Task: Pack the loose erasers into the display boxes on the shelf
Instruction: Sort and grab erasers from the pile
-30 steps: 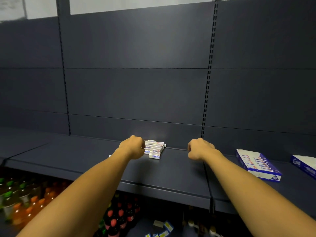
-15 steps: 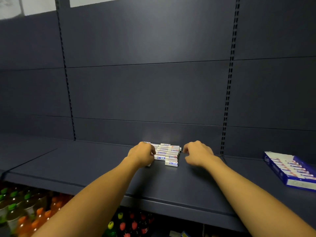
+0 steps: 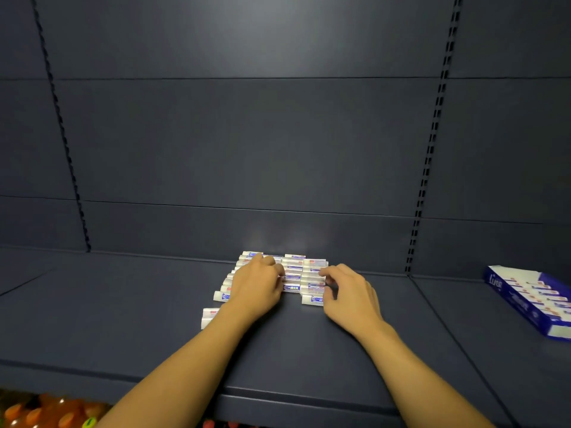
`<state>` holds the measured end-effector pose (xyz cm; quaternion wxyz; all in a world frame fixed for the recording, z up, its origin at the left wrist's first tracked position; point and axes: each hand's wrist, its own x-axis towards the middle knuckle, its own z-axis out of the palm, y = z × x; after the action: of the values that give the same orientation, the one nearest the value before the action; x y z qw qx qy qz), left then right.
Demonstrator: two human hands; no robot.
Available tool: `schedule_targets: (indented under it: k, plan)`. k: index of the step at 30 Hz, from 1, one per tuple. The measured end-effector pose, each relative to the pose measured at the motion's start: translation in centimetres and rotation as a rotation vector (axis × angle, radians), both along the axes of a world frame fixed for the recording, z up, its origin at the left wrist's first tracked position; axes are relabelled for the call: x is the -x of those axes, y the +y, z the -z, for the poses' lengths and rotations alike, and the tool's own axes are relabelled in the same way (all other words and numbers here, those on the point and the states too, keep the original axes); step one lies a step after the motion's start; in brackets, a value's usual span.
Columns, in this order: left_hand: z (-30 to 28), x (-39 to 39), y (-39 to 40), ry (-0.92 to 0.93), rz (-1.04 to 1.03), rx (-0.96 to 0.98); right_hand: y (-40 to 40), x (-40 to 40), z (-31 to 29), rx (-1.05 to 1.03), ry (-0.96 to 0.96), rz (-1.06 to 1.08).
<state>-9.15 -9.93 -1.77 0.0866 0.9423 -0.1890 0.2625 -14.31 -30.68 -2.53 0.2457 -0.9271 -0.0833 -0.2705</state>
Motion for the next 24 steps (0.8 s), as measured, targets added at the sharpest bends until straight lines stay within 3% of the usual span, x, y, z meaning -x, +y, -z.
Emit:
schedule_targets:
  k: [5,24]
  plan:
    - [0.9,-1.1,0.5,-0.117,0.081,0.068,-1.5,-0.1,1.0,-0.042,-0.023,0.035]
    - [0.8,-0.4,-0.2,0.045,0.095,0.047,-2.0,0.0,1.2,-0.020,-0.013,-0.066]
